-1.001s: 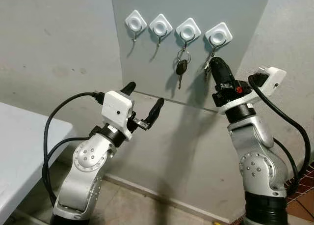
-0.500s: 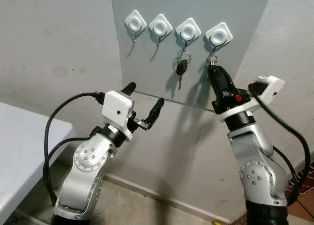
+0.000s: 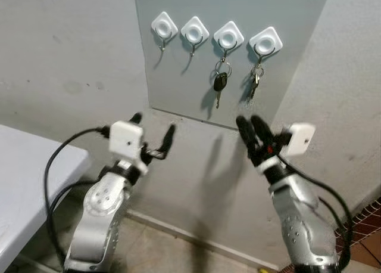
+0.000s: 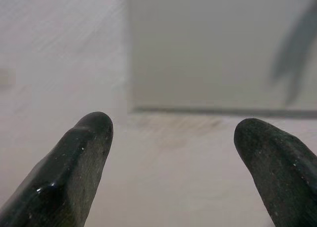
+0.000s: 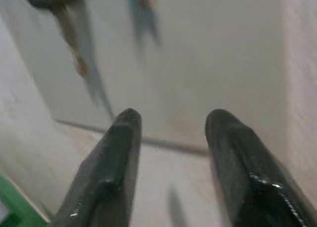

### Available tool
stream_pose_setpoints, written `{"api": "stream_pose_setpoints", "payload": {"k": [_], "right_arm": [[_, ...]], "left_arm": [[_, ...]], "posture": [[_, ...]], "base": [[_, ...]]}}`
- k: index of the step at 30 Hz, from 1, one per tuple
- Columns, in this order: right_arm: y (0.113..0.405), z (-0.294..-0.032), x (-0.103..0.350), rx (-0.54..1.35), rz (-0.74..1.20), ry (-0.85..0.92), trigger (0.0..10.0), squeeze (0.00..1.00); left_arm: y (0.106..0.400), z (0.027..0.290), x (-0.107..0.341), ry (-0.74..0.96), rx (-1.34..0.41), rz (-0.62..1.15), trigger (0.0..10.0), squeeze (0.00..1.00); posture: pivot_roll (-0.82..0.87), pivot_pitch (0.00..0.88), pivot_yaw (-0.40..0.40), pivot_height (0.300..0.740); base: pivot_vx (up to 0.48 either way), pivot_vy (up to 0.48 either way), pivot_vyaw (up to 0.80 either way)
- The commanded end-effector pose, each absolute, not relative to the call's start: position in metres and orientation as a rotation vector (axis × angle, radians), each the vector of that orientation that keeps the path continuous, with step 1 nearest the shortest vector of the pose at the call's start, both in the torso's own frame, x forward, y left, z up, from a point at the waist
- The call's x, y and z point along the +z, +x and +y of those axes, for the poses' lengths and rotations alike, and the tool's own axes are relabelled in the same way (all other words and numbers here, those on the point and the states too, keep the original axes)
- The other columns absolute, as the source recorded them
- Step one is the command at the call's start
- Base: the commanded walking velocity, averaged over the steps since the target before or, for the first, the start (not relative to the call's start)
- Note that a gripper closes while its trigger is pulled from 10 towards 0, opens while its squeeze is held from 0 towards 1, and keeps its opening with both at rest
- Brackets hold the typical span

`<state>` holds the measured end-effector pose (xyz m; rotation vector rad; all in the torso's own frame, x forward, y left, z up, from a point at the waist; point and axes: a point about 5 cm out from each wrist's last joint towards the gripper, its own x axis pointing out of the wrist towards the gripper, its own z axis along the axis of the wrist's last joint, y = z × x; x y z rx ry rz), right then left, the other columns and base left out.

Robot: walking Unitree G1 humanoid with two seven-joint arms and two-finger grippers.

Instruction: Hang keys on a hook

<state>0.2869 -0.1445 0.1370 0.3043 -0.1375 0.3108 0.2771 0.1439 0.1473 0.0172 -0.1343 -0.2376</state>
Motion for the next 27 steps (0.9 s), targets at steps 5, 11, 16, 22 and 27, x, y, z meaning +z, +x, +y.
{"api": "stream_pose_setpoints", "payload": {"k": [5,11,16,22,27], "right_arm": [[0.285,-0.151,0.124,0.264,-0.137,0.268,10.0,1.0],[0.278,-0.156,0.102,0.218,-0.091,0.217,10.0,1.0],[0.27,-0.156,0.074,0.224,-0.002,0.182,10.0,0.0],[0.261,-0.159,0.039,0.223,0.115,0.134,10.0,0.0],[0.252,-0.165,0.014,0.206,0.21,0.11,10.0,0.0]], "left_arm": [[0.274,0.159,0.131,-0.035,-0.144,-0.121,10.0,0.0],[0.266,0.168,0.111,-0.093,-0.091,-0.084,10.0,0.0],[0.258,0.174,0.083,-0.066,-0.065,-0.03,10.0,0.0],[0.25,0.182,0.049,-0.012,-0.023,0.055,10.0,0.0],[0.245,0.187,0.027,-0.005,0.01,0.117,10.0,0.0]], "posture": [[-0.11,0.0,0.028,0.74],[-0.11,0.0,0.026,0.74],[-0.11,0.0,0.021,0.74],[-0.1,0.0,0.017,0.74],[-0.1,0.0,0.015,0.74]], "base": [[0.0,0.0,0.0],[0.0,0.0,0.0],[0.0,0.0,0.0],[0.0,0.0,0.0],[0.0,0.0,0.0]]}}
